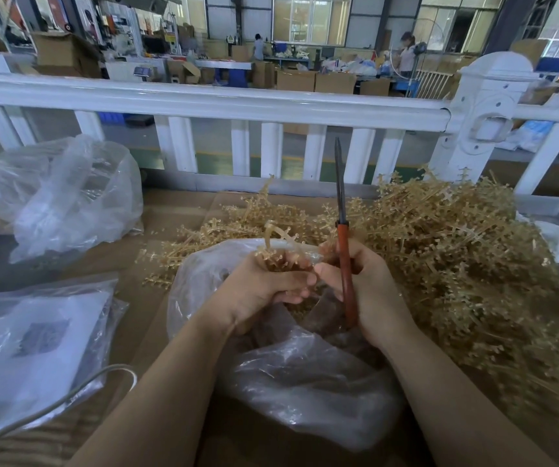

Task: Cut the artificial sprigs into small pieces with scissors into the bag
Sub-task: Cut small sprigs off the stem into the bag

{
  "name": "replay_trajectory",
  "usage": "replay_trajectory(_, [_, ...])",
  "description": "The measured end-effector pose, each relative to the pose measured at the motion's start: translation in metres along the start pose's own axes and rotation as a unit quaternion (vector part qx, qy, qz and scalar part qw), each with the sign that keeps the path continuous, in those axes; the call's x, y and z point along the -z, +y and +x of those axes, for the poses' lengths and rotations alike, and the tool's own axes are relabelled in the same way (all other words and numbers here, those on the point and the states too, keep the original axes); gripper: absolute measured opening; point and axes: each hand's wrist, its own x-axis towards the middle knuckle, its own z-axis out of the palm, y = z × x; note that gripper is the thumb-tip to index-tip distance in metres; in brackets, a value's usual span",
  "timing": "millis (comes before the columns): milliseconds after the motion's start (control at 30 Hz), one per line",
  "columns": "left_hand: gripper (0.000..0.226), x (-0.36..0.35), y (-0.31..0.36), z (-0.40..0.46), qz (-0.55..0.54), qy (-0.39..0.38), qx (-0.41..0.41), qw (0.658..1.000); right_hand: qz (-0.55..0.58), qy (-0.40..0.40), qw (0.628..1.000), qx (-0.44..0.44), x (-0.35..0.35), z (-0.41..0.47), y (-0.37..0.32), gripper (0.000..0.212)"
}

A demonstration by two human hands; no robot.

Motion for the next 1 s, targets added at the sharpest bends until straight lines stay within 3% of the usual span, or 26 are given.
replay_trajectory(233, [0.004, -0.001, 0.002, -0.002, -0.047, 0.031, 0.019, 0.998, -0.027, 0.009, 1.0, -0.001, -0.001, -0.001, -0.002, 0.026])
replay_trajectory(500, [0.007, -0.002, 0.007, -0.005, -0.113, -0.033, 0.028, 0.993, -0.122, 0.067, 0.99, 0.029, -0.003, -0.004, -0.001, 0.009])
replay_trajectory(700, [0.014, -0.003, 0.007, -0.004, -0.139, -0.032, 0.025, 0.989, -0.155, 0.089, 0.983, 0.032, -0.005, -0.003, 0.003, 0.01])
replay_trajectory(1000, [0.009, -0.006, 0.01, -0.004, -0.13, 0.023, -0.006, 0.991, -0.16, 0.1, 0.982, 0.024, -0.003, -0.001, 0.008, 0.009])
